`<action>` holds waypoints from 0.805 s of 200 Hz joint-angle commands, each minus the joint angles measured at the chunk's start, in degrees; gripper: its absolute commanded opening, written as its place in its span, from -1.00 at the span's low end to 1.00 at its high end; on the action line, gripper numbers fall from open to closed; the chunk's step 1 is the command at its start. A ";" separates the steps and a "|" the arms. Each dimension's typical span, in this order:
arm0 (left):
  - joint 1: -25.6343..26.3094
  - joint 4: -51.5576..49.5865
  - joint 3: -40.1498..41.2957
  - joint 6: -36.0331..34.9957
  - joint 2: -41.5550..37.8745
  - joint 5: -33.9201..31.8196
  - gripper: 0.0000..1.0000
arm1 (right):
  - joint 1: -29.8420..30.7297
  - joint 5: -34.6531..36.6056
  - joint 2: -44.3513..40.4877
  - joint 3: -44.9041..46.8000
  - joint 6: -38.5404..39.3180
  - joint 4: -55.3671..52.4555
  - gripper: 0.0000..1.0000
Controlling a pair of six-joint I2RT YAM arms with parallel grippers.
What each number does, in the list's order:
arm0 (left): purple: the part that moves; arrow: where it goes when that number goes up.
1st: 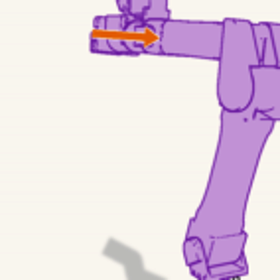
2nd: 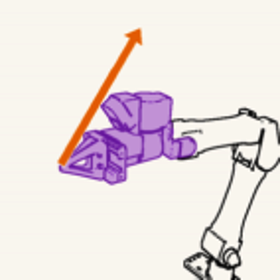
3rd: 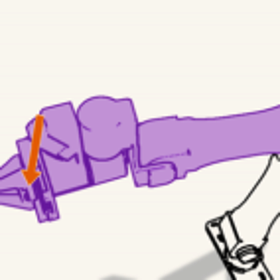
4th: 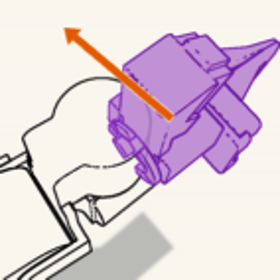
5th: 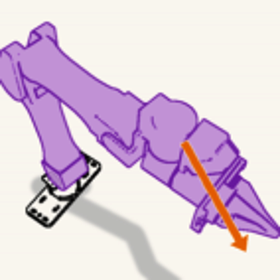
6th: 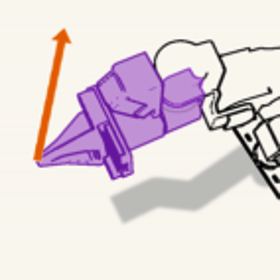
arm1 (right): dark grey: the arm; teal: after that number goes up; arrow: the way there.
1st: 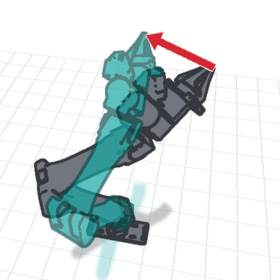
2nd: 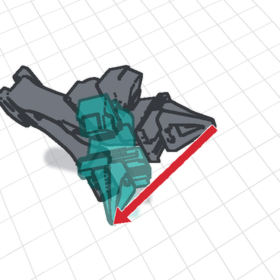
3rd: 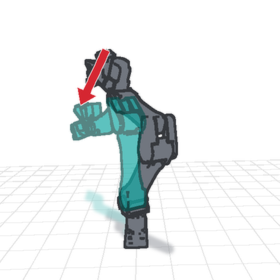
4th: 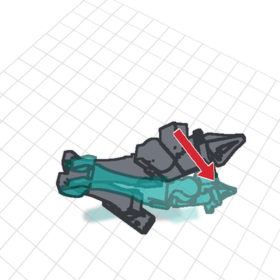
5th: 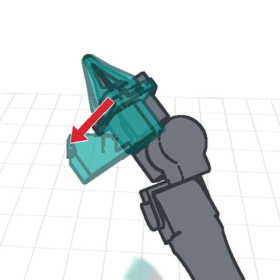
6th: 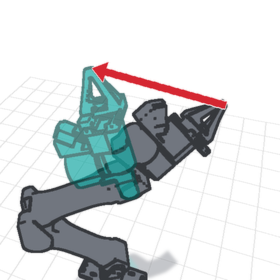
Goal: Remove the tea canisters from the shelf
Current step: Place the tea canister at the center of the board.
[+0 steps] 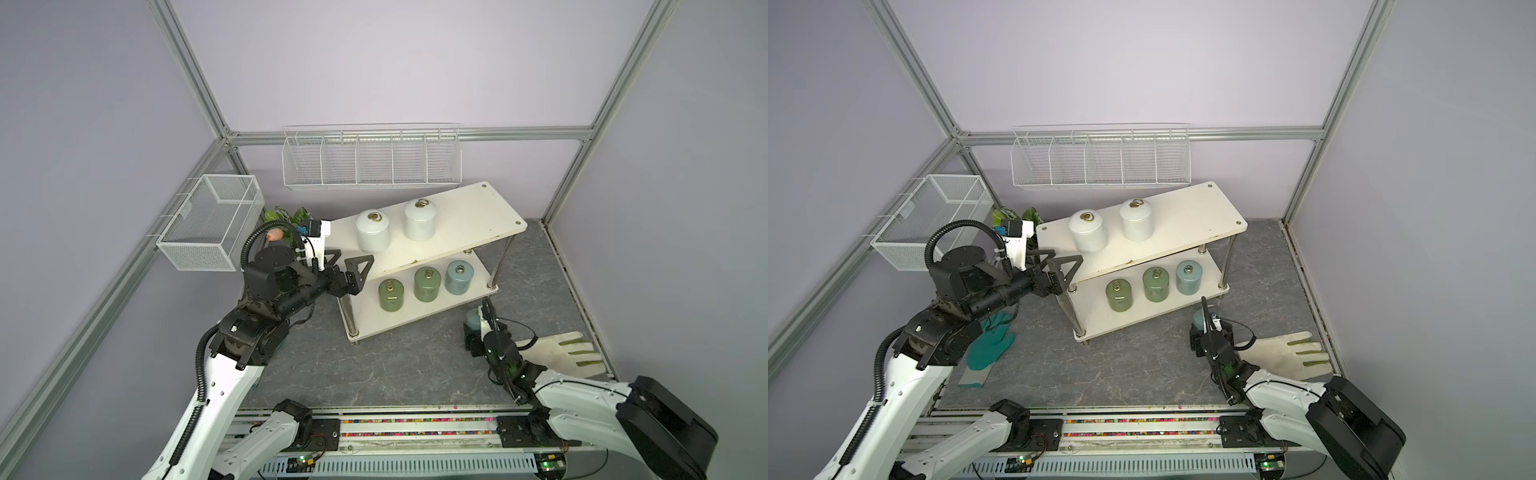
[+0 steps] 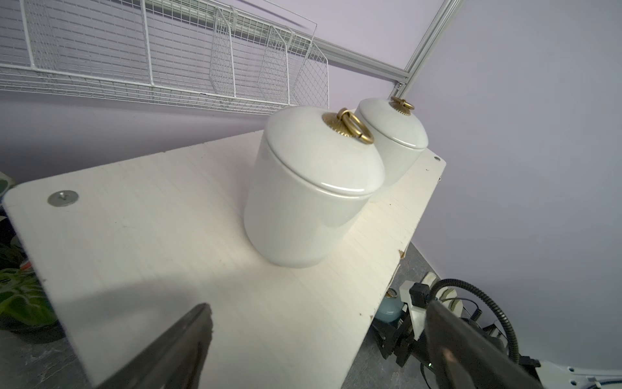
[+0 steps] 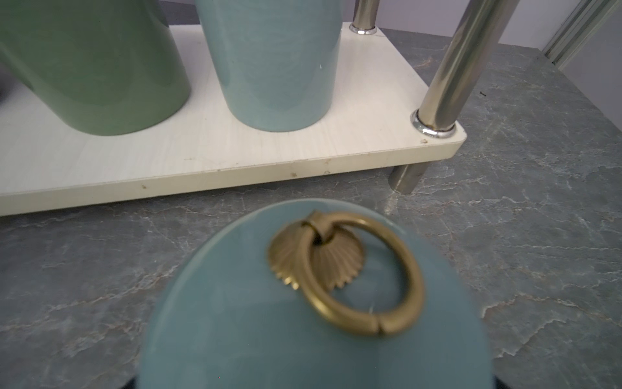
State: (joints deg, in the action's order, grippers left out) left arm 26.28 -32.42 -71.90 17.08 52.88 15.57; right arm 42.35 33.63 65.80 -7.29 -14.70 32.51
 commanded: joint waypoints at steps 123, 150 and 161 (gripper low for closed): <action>0.86 -2.00 0.01 -0.69 -1.33 -2.49 1.00 | 5.93 4.01 19.41 2.57 -10.56 14.95 0.36; 0.79 -2.73 -0.11 -1.13 -1.72 -3.24 1.00 | 8.94 6.19 25.28 2.53 -14.03 16.46 0.42; 0.80 -2.96 -0.15 -1.25 -1.86 -3.23 0.99 | 9.82 7.16 26.61 2.30 -14.04 16.98 0.47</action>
State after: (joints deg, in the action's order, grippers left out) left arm 26.81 -34.33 -71.90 17.04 51.90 13.23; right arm 49.98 42.13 87.22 -6.33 -24.56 55.72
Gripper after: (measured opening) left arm 0.997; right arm 0.796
